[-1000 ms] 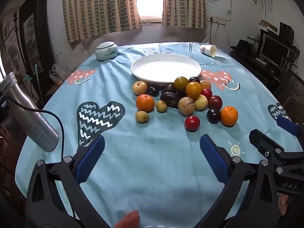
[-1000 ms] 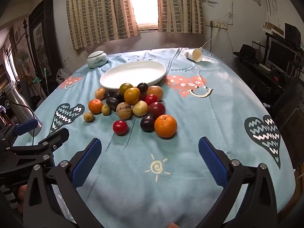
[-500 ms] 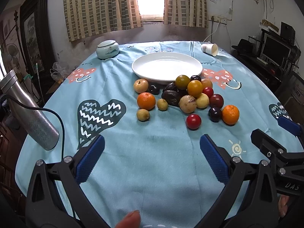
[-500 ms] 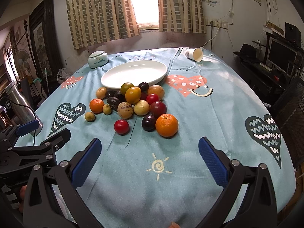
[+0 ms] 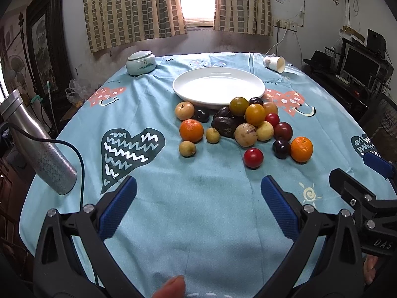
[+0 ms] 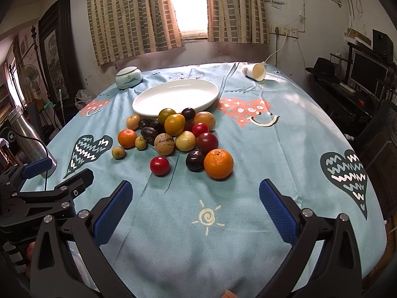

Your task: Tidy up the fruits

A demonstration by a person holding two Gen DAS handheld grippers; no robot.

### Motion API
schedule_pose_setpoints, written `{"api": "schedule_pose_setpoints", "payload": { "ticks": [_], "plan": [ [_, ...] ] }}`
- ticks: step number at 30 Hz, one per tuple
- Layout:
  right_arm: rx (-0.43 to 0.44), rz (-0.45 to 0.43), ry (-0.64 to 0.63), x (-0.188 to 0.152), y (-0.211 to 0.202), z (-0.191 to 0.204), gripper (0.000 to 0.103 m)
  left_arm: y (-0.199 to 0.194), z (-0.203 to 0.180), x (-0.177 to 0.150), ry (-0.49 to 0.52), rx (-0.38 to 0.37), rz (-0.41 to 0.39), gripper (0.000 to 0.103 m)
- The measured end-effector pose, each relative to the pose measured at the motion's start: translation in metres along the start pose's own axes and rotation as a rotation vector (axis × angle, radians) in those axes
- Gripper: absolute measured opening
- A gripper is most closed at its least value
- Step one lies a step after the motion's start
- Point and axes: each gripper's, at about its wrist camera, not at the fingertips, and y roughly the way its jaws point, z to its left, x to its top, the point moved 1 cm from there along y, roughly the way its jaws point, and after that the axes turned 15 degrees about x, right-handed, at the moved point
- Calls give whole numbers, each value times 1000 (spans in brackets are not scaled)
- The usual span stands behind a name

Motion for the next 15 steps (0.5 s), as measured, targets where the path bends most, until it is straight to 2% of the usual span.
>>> {"api": "schedule_pose_setpoints", "payload": {
  "ticks": [15],
  "plan": [
    [1,0,1,0,0,1,102,1,0,-2,-1,0,2,101]
  ]
}}
